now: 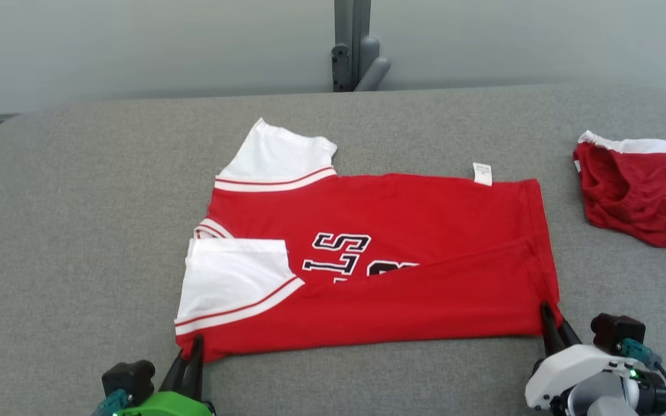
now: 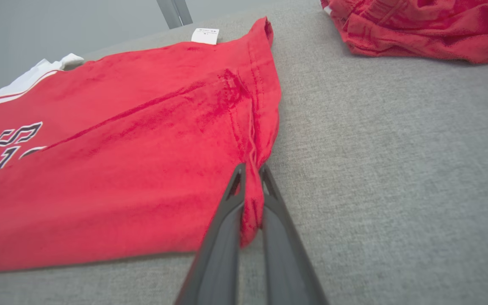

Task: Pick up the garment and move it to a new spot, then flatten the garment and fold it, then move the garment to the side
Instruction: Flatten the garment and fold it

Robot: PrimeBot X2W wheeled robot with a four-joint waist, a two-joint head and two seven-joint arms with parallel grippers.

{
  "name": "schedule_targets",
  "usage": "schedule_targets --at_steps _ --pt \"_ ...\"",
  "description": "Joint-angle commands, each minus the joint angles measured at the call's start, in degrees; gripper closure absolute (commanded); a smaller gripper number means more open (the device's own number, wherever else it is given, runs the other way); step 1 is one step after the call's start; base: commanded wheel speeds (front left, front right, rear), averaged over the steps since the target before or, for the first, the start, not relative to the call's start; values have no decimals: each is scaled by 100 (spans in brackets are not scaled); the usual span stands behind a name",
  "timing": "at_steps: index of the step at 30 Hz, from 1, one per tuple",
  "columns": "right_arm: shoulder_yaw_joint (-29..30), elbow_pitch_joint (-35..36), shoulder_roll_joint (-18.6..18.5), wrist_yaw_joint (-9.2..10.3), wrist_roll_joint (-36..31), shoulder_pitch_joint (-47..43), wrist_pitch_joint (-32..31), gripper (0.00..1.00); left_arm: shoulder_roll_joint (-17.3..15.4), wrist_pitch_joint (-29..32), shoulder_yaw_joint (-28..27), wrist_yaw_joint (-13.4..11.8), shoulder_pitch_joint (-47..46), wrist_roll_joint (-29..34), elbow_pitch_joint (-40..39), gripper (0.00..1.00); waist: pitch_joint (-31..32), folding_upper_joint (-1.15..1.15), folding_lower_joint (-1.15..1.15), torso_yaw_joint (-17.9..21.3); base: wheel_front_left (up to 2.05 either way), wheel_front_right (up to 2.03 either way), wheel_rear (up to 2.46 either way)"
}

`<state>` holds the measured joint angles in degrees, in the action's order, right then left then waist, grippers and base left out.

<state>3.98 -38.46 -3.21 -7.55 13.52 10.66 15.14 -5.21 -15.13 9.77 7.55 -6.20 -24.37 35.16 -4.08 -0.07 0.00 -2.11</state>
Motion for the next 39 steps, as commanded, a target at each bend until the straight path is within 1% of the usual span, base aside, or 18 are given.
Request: schedule_targets --at_steps 1,4,9,15,16,17,18,20,22,26,29,33,34,39 --pt "-12 12 -32 12 31 -126 -2 100 -42 2 6 -13 118 41 -22 100 494 7 0 43 0 0 0" --pt "-86 47 -41 12 92 -413 -2 100 -14 2 -14 -13 414 52 -59 100 628 7 0 34 0 0 0" --pt "-93 101 -56 12 192 -703 -2 100 16 3 -37 -13 746 72 -91 100 677 7 0 37 0 0 0" --pt "-58 145 -91 12 210 -709 -2 100 56 3 -48 -13 740 116 -130 100 522 7 0 36 0 0 0" --pt "-27 144 -105 12 195 -663 -2 83 63 3 -59 -13 681 130 -151 69 477 7 0 35 0 0 0" --pt "8 152 -116 13 178 -598 -2 0 67 3 -80 -13 611 154 -179 20 422 7 0 31 0 0 0" --pt "36 166 -132 12 140 -527 -1 0 71 3 -106 -13 545 186 -212 0 357 7 0 28 0 0 0" --pt "92 249 -137 11 74 -346 -1 0 83 3 -227 -13 369 220 -332 0 141 7 0 17 0 0 0" --pt "173 347 -154 10 5 -138 -2 0 64 3 -206 -13 176 304 -418 0 -79 7 0 8 0 0 0" --pt "256 481 -179 11 -167 350 -1 0 -56 3 -118 -13 -406 415 -492 0 -495 7 0 -19 0 0 0" --pt "272 444 -214 10 -281 799 -1 0 -119 3 33 -13 -902 452 -452 0 -764 7 0 -22 0 0 0" --pt "275 84 -249 10 -434 1396 -2 0 -233 3 275 -13 -1600 406 -273 0 -1063 7 0 -20 0 0 0" --pt "275 84 -249 10 -434 1396 -2 0 -233 3 275 -13 -1600 406 -273 0 -1063 7 0 -20 0 0 0" --pt "354 -557 -321 10 -618 2113 -1 0 -358 3 672 -13 -2321 306 55 0 -1304 7 0 -16 0 0 0"
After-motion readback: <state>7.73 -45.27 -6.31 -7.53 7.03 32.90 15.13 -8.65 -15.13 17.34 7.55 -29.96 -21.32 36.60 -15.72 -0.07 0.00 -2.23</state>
